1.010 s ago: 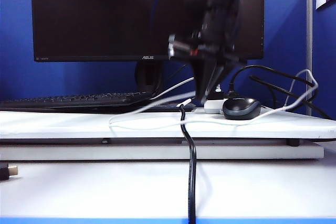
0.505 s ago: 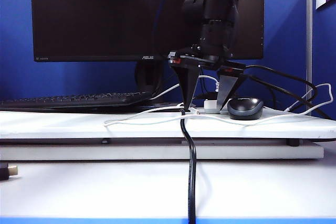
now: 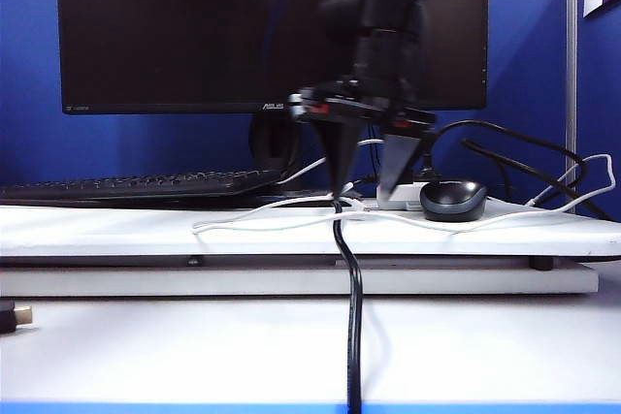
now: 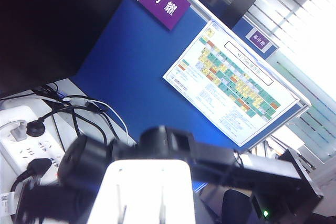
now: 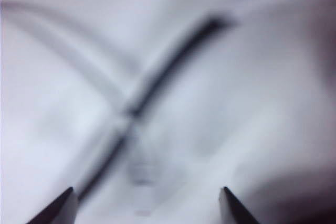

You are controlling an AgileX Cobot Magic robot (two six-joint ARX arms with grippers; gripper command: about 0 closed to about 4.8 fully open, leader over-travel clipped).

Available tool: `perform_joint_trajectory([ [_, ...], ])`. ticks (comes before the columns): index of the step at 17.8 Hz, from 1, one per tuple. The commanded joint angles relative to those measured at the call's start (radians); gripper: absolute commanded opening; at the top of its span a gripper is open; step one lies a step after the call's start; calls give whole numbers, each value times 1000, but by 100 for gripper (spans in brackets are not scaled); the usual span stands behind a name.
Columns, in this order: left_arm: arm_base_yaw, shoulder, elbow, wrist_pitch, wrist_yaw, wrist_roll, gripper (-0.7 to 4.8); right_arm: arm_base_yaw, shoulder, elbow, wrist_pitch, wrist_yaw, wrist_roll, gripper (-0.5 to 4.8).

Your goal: Pick up the Type-C charging cable and the charging base, insert one end of the Type-C charger into the corresponding slot on the base, and finally place the plugged-in charger back on the table.

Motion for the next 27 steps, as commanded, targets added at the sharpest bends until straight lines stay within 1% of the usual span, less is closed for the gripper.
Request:
perform_joint_trajectory([
  [1, 0, -6, 7, 16, 4, -2, -6, 34, -4, 3, 18, 73, -7, 333],
  [3, 0, -6, 7, 16, 5, -2, -6, 49, -4, 3, 29, 120, -7, 331],
  [5, 0, -6, 7, 15, 6, -3, -6, 52, -4, 3, 24, 158, -7, 305],
  [7, 0, -6, 7, 11, 8, -3, -6, 51, 1, 3, 17, 157, -7, 292],
  [8, 0, -6, 7, 2, 8, -2, -6, 50, 3, 3, 7, 172, -8, 264],
  [17, 0, -6, 6, -7, 8, -2, -6, 51, 23, 2, -2, 187, -8, 257],
  [19, 0, -6, 6, -7, 8, -2, -6, 52, 23, 2, 4, 186, -8, 228],
  [27, 0, -6, 6, -7, 7, -2, -6, 74, 44, 2, 18, 183, -8, 228],
])
